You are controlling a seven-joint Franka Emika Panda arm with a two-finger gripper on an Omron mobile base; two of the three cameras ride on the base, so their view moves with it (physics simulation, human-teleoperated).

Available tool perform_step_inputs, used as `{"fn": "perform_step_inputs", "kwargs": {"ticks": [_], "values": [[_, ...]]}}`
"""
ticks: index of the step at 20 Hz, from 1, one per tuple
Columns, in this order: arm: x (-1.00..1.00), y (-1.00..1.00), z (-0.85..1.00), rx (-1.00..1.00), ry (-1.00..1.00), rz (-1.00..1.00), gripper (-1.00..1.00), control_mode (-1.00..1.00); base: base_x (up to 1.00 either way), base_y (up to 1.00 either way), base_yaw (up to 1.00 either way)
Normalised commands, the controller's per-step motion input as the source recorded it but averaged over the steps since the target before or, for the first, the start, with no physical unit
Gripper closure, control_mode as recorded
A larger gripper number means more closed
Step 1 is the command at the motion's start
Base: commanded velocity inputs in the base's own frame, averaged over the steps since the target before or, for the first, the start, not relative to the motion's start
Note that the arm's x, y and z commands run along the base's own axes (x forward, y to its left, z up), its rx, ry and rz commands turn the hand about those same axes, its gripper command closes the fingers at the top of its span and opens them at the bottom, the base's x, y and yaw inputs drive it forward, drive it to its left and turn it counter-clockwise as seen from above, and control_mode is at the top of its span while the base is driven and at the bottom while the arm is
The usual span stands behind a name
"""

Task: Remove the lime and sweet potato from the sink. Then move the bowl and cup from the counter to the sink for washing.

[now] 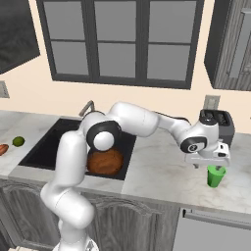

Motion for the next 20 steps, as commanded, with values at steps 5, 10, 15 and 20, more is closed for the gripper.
{"fn": "perform_step_inputs", "kwargs": {"ticks": [5,10,15,20], "values": [[0.10,-0.15,-0.03,0.00,0.00,0.01,-1.00,-1.00,0.00,0.00,0.00],[0.05,-0.12,-0.01,0.00,0.00,0.00,-1.00,-1.00,0.00,0.00,0.00],[0.00,-0.08,-0.06,0.00,0.00,0.00,-1.00,-1.00,0.00,0.00,0.00],[0.00,-0.01,-0.11,0.03,0.05,0.00,-1.00,-1.00,0.00,0.00,0.00]]}}
